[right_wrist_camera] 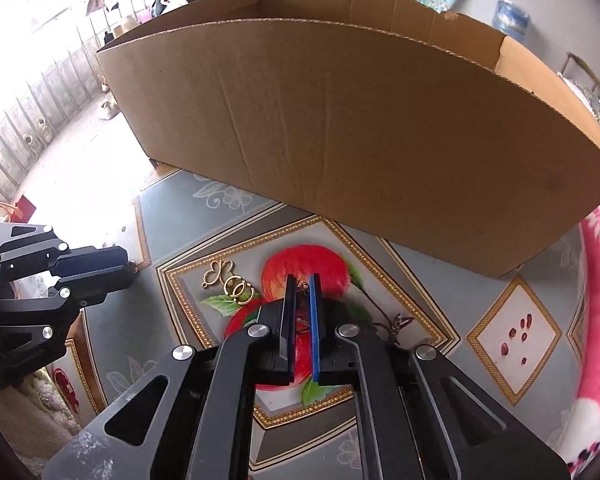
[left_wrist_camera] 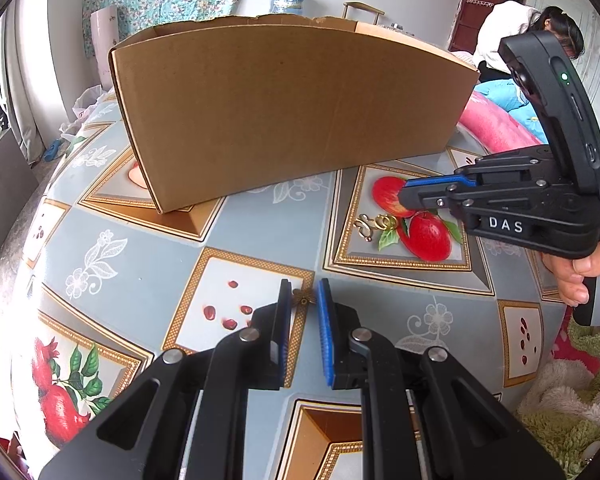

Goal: Organize jewelry

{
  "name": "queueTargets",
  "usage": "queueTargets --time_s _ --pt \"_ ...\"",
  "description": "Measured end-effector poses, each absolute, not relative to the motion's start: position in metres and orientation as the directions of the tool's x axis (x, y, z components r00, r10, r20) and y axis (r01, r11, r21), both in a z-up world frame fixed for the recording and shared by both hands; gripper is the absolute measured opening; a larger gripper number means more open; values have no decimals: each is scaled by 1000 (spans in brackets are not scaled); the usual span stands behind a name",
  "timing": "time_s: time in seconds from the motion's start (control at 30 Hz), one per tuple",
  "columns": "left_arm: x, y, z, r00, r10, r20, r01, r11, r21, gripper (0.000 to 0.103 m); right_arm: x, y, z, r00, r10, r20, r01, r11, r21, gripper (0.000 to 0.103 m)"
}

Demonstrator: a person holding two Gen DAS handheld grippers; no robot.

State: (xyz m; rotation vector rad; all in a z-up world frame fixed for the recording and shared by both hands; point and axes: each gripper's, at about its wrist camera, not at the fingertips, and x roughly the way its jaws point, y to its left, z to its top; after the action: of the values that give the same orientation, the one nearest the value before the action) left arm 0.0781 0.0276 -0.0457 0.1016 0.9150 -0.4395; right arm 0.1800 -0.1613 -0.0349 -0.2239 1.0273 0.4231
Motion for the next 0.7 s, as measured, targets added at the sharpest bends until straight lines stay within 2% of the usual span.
queueTargets --time_s 0.3,0.7 --pt "75 31 -46 538 -332 -775 410 906 -103 12 178 -211 -9 466 375 -801 -340 912 229 2" --pt "56 42 -18 580 -354 -734 421 901 -103 12 141 -234 26 527 400 -750 -334 909 250 2"
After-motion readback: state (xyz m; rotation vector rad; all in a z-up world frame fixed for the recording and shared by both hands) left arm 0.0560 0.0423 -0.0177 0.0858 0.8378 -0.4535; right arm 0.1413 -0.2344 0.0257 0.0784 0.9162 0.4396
